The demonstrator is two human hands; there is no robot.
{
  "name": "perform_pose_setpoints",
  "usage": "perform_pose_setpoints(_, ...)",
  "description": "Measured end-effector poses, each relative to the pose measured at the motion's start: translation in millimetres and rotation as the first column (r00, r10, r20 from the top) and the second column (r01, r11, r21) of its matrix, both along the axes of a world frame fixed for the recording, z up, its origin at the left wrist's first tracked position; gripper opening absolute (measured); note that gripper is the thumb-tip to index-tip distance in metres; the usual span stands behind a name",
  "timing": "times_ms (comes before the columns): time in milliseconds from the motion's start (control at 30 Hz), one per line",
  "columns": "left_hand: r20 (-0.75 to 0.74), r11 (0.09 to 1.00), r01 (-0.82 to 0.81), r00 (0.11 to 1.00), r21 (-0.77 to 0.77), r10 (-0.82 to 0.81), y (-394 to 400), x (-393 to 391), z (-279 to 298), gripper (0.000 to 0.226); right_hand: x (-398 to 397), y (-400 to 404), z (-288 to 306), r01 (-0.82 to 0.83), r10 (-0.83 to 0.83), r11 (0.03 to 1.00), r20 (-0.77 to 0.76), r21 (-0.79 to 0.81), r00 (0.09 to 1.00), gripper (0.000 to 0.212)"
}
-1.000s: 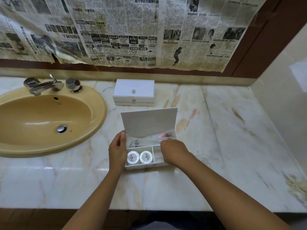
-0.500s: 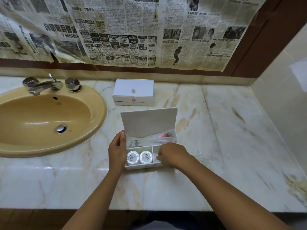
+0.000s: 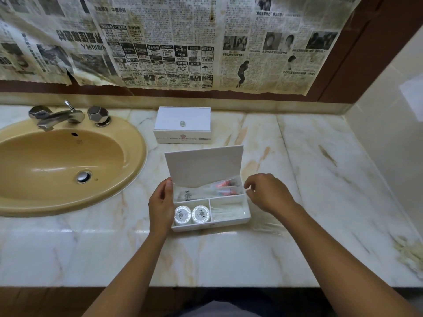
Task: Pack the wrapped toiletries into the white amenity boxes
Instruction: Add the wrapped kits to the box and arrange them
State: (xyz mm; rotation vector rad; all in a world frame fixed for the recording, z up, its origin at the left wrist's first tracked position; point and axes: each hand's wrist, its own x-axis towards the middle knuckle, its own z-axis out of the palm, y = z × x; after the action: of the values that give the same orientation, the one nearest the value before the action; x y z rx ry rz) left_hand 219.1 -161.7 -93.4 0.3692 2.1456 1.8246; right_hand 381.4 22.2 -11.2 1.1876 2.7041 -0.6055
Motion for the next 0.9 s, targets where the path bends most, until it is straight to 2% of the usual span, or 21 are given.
perform_pose_setpoints(167,-0.011,1.0,0.008,1.0,0.001,-0.008,0,1,1,0.021,23,10,-22,0.014,-0.007,0.999,0.189,-0.035,0.982,0.042)
perform_pose_setpoints(267,-0.008,1.0,0.004,1.0,0.0,-0.004,0,0,0,0.022,32,10,-35,0.003,0.006,0.999,0.244,-0.038,0.97,0.042)
perform_pose_setpoints(900,-0.002,1.0,0.002,1.0,0.007,-0.002,1,1,1,0.021,38,15,-44,0.061,-0.058,0.998,0.141,-0.014,0.988,0.022)
